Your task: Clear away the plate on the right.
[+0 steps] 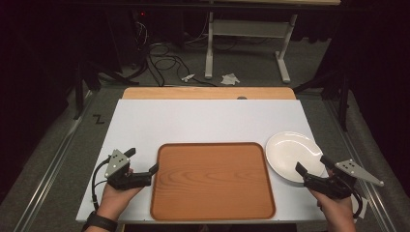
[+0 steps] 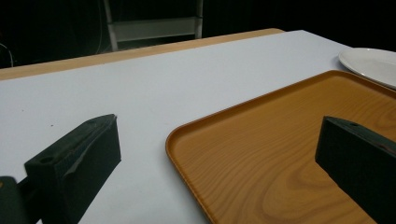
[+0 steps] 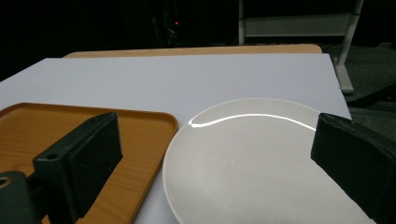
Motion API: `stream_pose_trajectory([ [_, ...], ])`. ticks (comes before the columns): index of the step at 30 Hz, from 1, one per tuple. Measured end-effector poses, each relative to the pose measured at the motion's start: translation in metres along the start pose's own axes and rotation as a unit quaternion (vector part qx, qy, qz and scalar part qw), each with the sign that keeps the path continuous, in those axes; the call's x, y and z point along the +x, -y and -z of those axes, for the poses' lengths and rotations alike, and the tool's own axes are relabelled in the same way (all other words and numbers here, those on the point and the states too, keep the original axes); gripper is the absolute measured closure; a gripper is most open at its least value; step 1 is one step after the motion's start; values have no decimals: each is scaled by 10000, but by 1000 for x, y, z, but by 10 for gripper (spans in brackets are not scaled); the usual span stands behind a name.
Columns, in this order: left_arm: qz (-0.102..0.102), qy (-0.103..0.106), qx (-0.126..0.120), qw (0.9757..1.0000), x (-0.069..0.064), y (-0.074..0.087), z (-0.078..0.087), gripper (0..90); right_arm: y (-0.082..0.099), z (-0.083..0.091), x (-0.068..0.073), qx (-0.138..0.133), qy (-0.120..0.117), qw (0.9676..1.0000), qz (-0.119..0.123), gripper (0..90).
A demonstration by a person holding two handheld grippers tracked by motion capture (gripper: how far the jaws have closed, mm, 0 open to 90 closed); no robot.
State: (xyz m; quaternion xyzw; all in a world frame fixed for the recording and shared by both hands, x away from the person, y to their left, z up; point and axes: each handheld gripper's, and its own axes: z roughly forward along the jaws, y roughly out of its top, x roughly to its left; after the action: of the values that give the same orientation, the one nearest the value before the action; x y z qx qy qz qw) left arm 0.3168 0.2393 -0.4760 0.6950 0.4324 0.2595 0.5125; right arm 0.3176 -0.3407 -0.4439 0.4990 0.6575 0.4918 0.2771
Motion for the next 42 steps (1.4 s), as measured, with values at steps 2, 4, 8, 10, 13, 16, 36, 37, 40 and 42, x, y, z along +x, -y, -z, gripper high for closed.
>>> stream_pose_trajectory([
  [2, -75, -40, -23, 10000, -1, -1, -2, 5, 3, 2, -5, 55, 83, 9999, -69, 46],
  [4, -85, -77, -63, 9999, 0, -2, -3, 7, 5, 3, -7, 86, 101, 9998, -117, 57],
  [8, -55, -95, -94, 9999, 0, -2, -5, 7, 9, 4, -11, 160, 137, 9996, -207, 68],
  [10, -12, -76, -107, 9999, 0, -2, -6, 7, 13, 4, -15, 230, 134, 9992, -294, 76],
  [13, -27, -63, -97, 9999, 0, -2, -7, 7, 14, 4, -17, 276, 128, 9989, -348, 82],
  [16, -19, -39, -80, 10000, 0, -2, -8, 7, 17, 3, -19, 327, 135, 9983, -454, 89],
  [36, -49, 53, -64, 10000, -1, -2, -8, 7, 30, -4, -31, 711, 205, 9911, -1103, 140],
  [37, -50, 48, -68, 10000, -2, -2, -8, 7, 31, -4, -31, 716, 183, 9906, -1154, 147],
  [40, -42, 52, -71, 10000, -2, -2, -8, 7, 32, -4, -32, 736, 196, 9894, -1234, 158],
  [42, -60, 44, -69, 9999, -2, -2, -7, 7, 33, -4, -33, 773, 207, 9885, -1284, 163],
])
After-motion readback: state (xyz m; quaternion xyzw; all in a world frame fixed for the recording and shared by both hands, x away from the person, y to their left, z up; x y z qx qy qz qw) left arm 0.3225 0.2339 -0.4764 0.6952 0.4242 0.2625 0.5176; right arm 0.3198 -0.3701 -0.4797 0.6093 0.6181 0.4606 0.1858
